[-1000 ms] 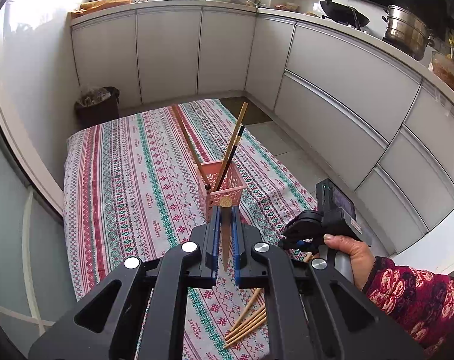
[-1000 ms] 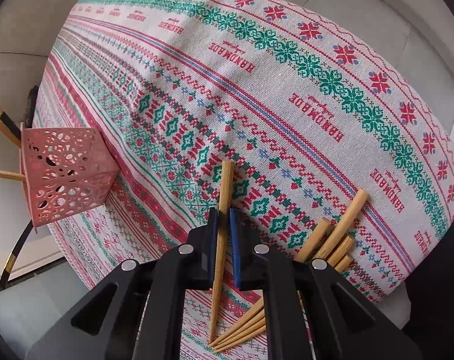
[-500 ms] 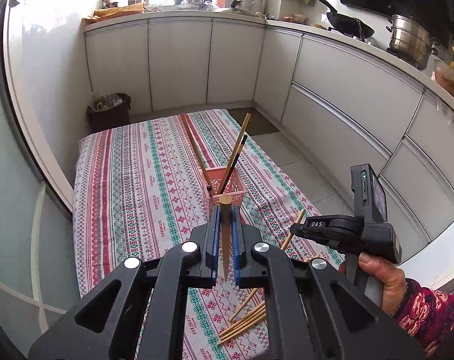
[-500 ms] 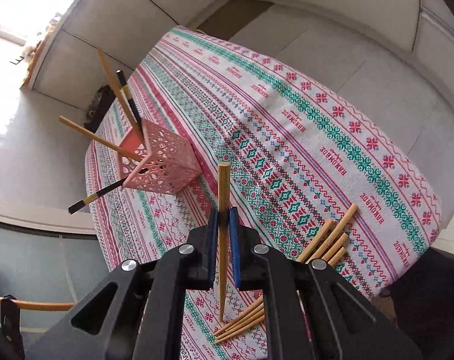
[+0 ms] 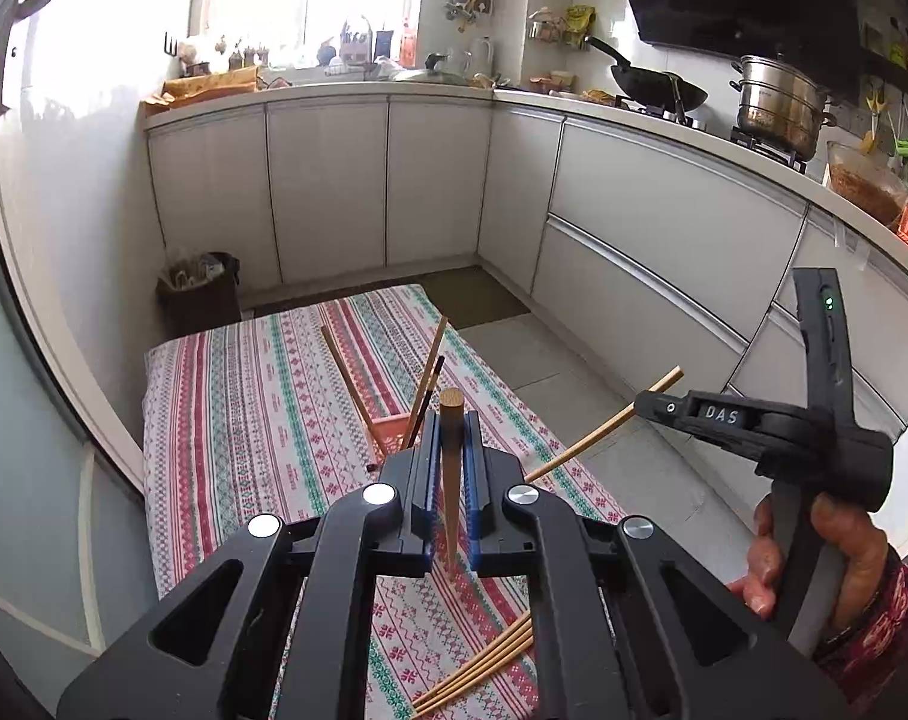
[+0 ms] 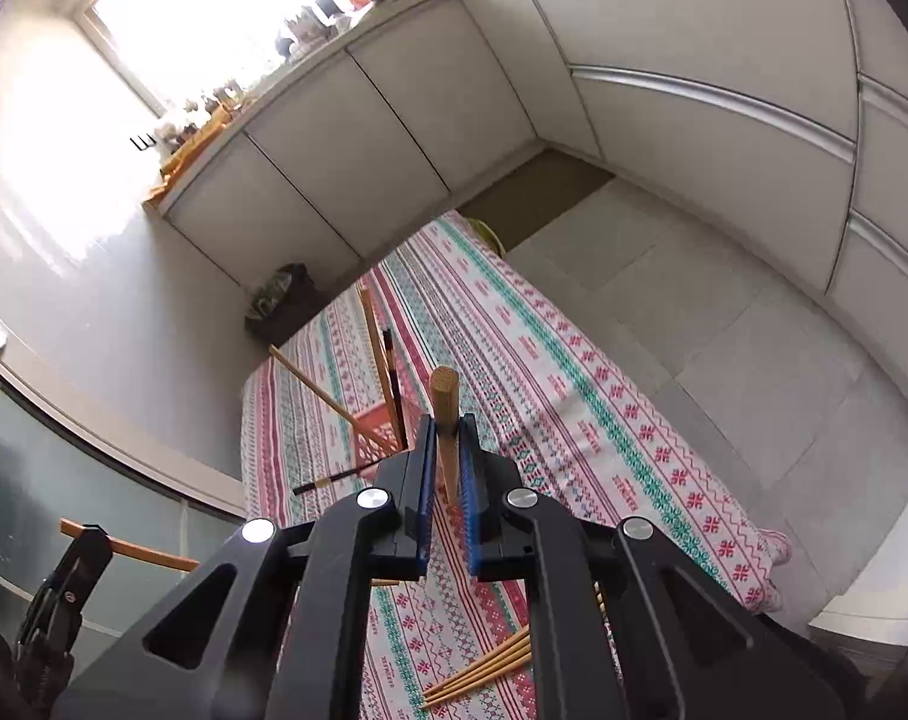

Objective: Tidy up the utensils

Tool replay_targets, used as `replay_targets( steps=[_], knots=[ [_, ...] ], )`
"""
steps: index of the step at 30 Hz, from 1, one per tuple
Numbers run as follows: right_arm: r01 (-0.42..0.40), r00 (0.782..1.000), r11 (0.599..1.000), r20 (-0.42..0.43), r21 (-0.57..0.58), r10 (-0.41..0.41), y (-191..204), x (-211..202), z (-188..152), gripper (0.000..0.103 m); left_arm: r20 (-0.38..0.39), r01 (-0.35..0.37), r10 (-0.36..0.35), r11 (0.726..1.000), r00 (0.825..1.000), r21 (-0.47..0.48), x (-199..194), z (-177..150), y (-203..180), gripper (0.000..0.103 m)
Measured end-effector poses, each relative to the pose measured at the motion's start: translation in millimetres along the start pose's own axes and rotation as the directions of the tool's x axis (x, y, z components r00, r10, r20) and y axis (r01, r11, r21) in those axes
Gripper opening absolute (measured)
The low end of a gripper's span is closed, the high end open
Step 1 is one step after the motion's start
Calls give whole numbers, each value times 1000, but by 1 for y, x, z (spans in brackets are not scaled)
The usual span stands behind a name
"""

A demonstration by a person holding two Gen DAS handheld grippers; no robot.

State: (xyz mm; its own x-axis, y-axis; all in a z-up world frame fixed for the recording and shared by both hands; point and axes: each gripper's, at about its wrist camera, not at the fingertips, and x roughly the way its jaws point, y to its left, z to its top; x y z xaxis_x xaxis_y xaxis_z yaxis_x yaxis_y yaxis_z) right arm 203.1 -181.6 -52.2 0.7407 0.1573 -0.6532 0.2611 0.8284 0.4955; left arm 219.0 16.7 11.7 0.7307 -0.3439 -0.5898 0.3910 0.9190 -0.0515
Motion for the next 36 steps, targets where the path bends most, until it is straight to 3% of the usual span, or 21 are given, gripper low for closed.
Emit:
replay_targets(
  steps=[10,21,27,32,34,36],
  knots=[
    [-53,992,998,119,25,50,-18,-51,28,8,79,-19,19,1000,997,10,-6,39,-9,6],
    [-62,992,996,112,64,54,-49,-53,28,8,120,-98,104,994,987,-55,36,89,13,6],
    [-45,995,996,96,76,37,-57,-42,30,8,77,-157,165,982,983,-105,85,88,30,6],
    [-40,996,996,81,74,34,-57,-32,31,8,-45,-202,198,970,979,-138,133,62,45,14],
    [-44,996,997,83,65,39,-53,-31,32,8,-61,-187,180,968,982,-169,133,51,51,23],
    [-51,995,997,85,56,46,-46,-30,34,8,-31,-185,182,964,983,-191,119,46,55,24]
  ],
)
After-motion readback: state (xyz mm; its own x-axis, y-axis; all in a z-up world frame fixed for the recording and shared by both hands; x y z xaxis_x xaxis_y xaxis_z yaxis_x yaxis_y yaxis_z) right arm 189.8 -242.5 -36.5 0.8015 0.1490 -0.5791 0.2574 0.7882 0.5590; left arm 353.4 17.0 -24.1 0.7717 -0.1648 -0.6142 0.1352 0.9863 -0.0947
